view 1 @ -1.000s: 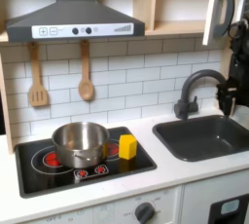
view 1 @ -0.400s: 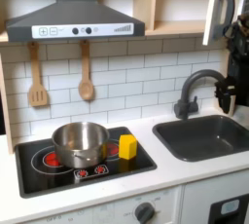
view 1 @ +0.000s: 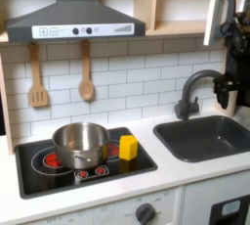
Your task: Close microwave
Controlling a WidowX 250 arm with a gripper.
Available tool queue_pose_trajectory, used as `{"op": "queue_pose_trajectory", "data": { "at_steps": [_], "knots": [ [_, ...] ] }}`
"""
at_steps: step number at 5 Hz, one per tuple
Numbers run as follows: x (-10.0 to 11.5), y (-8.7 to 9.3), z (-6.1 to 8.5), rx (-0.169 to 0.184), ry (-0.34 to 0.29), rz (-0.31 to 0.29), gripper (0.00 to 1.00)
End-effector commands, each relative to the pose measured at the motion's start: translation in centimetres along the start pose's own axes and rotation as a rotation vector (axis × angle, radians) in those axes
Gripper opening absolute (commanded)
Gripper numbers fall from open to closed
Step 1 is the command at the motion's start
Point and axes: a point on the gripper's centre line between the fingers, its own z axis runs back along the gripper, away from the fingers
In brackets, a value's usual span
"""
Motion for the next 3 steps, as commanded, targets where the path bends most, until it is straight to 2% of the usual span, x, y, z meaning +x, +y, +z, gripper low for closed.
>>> {"op": "queue_pose_trajectory", "data": {
  "at_steps": [1, 3],
  "knots": [
    [0.9, 1.5, 0.5, 0.000, -0.014, 0.066, 1.00],
    [1.7, 3.2, 1.0, -0.003, -0.012, 0.140, 1.00]
  ]
}}
